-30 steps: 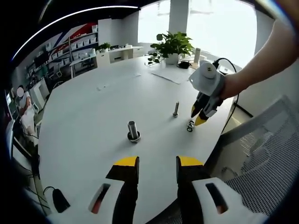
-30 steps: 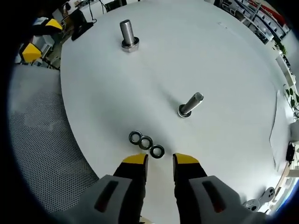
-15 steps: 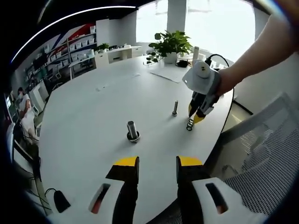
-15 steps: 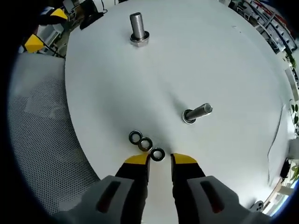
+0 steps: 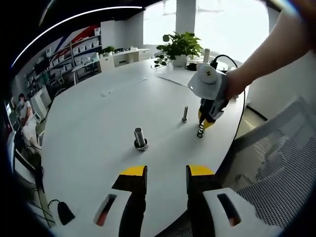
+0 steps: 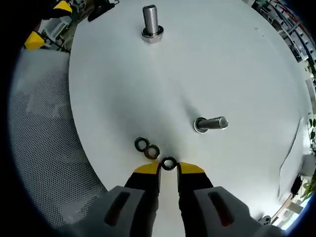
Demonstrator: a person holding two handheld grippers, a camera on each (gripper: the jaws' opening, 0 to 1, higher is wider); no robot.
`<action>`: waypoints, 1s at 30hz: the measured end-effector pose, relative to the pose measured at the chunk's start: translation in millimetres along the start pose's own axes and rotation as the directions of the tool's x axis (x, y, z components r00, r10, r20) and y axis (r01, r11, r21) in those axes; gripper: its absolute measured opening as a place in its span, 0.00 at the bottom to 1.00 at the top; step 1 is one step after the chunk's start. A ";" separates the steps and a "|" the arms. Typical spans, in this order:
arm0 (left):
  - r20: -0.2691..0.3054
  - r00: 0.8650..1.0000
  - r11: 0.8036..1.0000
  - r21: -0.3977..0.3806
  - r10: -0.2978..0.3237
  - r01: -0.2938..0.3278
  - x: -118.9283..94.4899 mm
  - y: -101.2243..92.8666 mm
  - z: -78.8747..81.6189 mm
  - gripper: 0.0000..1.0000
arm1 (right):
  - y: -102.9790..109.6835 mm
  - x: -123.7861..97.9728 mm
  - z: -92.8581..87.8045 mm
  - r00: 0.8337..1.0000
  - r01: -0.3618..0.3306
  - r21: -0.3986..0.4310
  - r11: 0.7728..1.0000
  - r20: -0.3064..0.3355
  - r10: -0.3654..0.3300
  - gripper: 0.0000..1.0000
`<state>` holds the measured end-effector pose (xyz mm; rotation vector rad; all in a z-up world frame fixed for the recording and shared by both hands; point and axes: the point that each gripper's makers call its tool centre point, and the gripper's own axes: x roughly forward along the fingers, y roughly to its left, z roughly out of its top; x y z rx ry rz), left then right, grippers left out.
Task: Place the washer onto the threaded stud by aligning its center hole with the stud, sliding it down to the base, and recovering from edge contact or off-axis alignment until the washer reaches the visible bottom stop.
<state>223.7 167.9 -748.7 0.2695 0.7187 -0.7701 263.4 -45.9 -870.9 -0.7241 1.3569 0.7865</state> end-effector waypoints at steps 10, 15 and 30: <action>0.003 1.000 1.000 -0.002 0.001 -0.001 0.7 0.7 0.7 0.30 | -0.1 -1.2 0.1 0.999 0.018 0.026 0.999 -0.046 -0.017 0.13; 0.001 1.000 1.000 -0.008 0.006 -0.006 -0.3 2.6 -0.2 0.29 | -0.9 -1.0 0.1 1.000 0.026 0.074 0.997 -0.016 -0.025 0.13; 0.007 1.000 1.000 -0.013 0.017 -0.017 -1.0 5.5 1.3 0.30 | 5.4 -0.5 -8.3 0.997 0.039 0.115 0.993 0.068 -0.047 0.02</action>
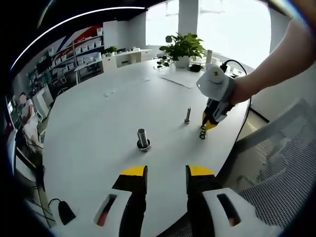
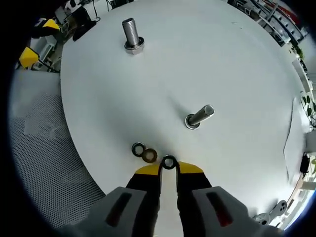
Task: Place the washer onto the threaded stud by aligning its center hole with the stud, sliding it down to the base, and recovering from edge contact or off-axis alignment until the washer reaches the visible bottom stop.
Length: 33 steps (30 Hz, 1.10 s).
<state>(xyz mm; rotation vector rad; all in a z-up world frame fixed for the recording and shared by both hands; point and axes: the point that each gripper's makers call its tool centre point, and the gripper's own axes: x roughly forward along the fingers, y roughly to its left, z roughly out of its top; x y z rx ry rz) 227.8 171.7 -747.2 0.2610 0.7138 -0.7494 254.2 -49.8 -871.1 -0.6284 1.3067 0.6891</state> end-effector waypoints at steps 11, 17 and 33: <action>0.008 1.000 1.000 -0.011 0.011 -0.010 -1.3 2.9 1.0 0.30 | -3.2 2.4 8.5 0.998 -0.013 0.022 1.000 0.060 0.012 0.02; 0.003 1.000 1.000 -0.005 0.008 -0.008 -0.4 1.8 0.4 0.30 | -5.0 2.9 9.1 0.998 -0.015 0.036 0.999 0.060 0.013 0.02; 0.005 1.000 1.000 -0.004 0.005 -0.005 -1.0 1.2 1.1 0.30 | -4.8 0.3 9.1 0.999 -0.019 0.035 0.999 0.043 0.018 0.03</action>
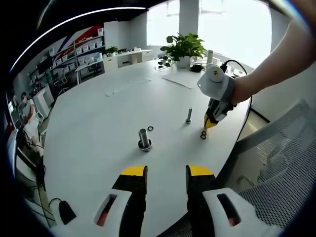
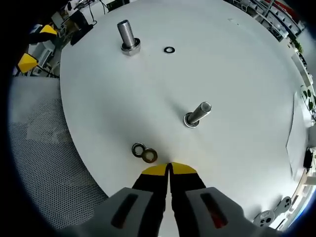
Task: Place the washer onto the threaded stud by aligning its center hole with the stud, sliding it down to the base, and recovering from edge contact or off-axis alignment until the washer reaches the visible bottom stop.
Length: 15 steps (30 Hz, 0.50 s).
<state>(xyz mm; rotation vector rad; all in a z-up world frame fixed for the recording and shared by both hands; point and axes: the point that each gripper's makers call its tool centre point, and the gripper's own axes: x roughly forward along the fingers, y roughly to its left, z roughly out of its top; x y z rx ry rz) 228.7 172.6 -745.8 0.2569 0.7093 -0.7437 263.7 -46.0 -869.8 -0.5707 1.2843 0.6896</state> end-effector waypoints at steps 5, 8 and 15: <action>0.000 1.000 1.000 0.000 0.002 -0.002 0.2 1.0 -0.2 0.30 | -0.6 0.2 0.4 1.000 -0.006 0.008 1.000 0.001 0.006 0.03; -0.002 1.000 1.000 0.004 0.004 -0.004 0.4 1.0 -0.6 0.30 | -0.9 0.8 0.1 1.000 -0.007 0.007 1.000 0.001 0.007 0.03; 0.003 1.000 1.000 0.000 0.004 -0.004 -0.3 1.2 0.1 0.30 | 5.2 -1.2 0.3 0.999 -0.043 -0.002 0.999 0.024 0.043 0.08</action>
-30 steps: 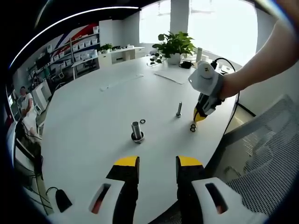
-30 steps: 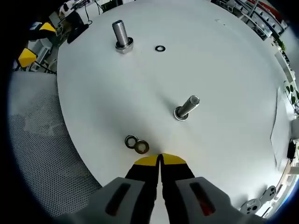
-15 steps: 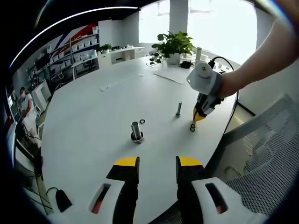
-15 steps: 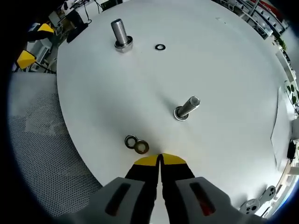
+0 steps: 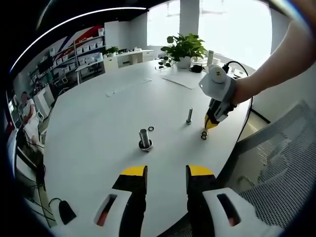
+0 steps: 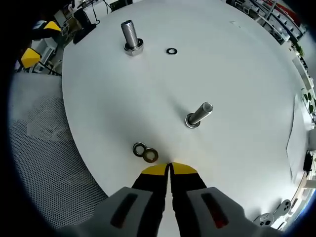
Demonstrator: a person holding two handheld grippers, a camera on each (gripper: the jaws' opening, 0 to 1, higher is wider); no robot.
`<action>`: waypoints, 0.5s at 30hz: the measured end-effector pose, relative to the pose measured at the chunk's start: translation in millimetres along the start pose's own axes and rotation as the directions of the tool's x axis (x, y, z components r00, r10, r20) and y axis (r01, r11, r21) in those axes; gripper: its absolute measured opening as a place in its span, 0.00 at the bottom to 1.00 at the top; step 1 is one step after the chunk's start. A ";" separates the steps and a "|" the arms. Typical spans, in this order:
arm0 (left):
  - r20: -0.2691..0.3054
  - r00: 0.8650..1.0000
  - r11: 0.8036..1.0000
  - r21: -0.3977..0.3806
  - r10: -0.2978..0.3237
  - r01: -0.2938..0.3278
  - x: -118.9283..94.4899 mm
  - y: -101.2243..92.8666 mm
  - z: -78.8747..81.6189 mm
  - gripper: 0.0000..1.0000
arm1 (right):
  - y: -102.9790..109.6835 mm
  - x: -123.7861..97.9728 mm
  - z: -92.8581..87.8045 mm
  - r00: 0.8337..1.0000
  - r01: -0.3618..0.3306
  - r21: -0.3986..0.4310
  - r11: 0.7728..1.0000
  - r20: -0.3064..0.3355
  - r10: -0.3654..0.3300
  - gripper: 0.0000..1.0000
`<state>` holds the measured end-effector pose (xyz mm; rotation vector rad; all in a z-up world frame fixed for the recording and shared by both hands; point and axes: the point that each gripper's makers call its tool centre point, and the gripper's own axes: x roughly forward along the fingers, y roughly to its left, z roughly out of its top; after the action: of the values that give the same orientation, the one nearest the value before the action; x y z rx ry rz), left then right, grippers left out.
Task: Place the washer onto the threaded stud by aligning its center hole with the stud, sliding it down to the base, and recovering from edge contact or off-axis alignment until the washer reaches the visible bottom stop.
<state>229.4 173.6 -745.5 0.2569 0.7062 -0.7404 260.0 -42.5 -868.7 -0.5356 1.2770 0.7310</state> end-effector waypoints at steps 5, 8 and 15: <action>-0.001 1.000 1.000 0.002 0.002 -0.002 -0.6 0.2 0.2 0.30 | 6.7 -1.1 -0.4 1.000 -0.014 -0.039 0.999 0.000 0.014 0.15; 0.005 1.000 1.000 -0.003 0.003 -0.003 -1.1 0.6 0.9 0.30 | 13.8 -1.4 0.8 1.000 -0.008 -0.126 0.992 -0.001 0.008 0.19; 0.007 1.000 1.000 -0.001 0.005 -0.005 -1.7 0.3 1.4 0.30 | 22.5 0.5 10.7 1.000 -0.011 -0.204 0.979 0.022 0.016 0.19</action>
<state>229.5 174.1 -743.4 0.2547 0.6990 -0.7363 250.3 -19.6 -865.9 -0.6834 1.1915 0.8833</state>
